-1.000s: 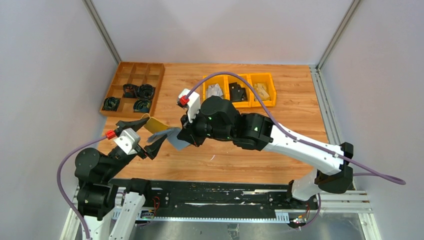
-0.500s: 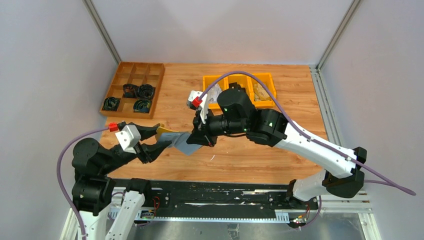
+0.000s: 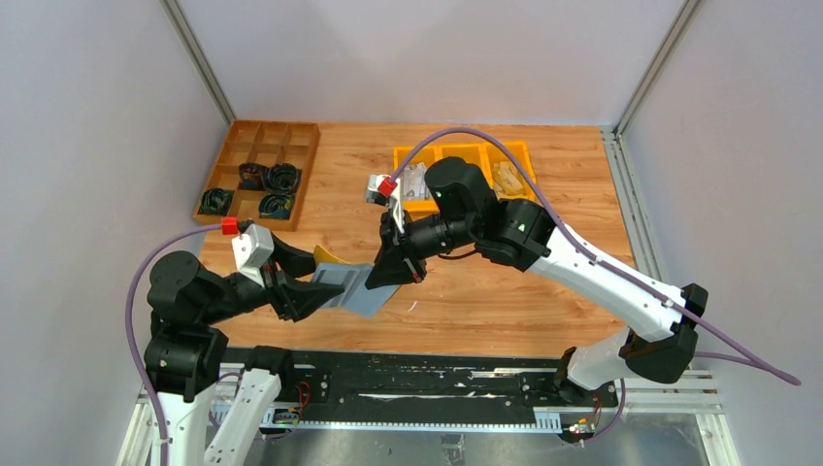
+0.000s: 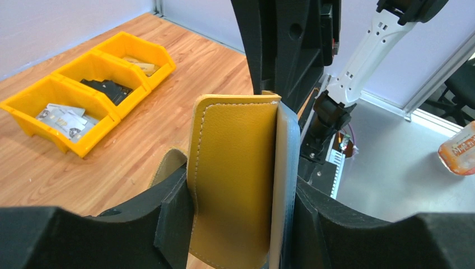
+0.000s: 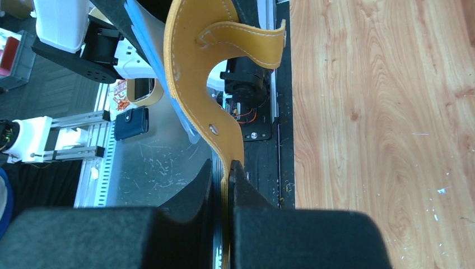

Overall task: Take the credit cards out of the card holder
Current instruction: Remove the credit card from the card holder.

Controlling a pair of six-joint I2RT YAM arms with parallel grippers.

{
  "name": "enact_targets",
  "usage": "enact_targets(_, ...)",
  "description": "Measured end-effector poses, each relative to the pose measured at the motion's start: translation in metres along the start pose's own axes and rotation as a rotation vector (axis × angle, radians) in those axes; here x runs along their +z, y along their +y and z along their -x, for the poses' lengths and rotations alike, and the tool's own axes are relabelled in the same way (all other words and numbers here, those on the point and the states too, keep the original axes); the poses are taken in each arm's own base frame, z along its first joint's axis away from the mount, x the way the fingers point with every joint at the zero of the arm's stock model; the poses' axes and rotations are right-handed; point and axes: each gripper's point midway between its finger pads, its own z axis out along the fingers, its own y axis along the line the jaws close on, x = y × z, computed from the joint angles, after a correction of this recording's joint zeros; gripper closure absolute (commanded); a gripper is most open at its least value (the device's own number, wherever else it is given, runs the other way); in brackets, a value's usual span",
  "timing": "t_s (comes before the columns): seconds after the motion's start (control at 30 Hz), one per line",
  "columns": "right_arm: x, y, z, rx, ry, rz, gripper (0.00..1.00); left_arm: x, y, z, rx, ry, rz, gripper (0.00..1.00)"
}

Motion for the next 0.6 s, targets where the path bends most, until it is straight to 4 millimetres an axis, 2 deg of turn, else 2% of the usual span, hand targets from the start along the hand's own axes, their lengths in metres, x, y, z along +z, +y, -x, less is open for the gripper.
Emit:
enact_targets(0.13,-0.003,-0.003,0.001,0.037,-0.001,0.013,1.00,0.000,0.000,0.000,-0.009,0.001,0.001,0.34)
enact_targets(0.37,-0.006,-0.015,0.014,0.069,-0.051,0.028,1.00,-0.002,-0.010,-0.001,-0.072,0.003,-0.029,0.40)
enact_targets(0.6,-0.005,-0.017,0.017,0.071,-0.059,0.039,1.00,-0.002,-0.014,0.001,-0.103,-0.001,-0.038,0.40)
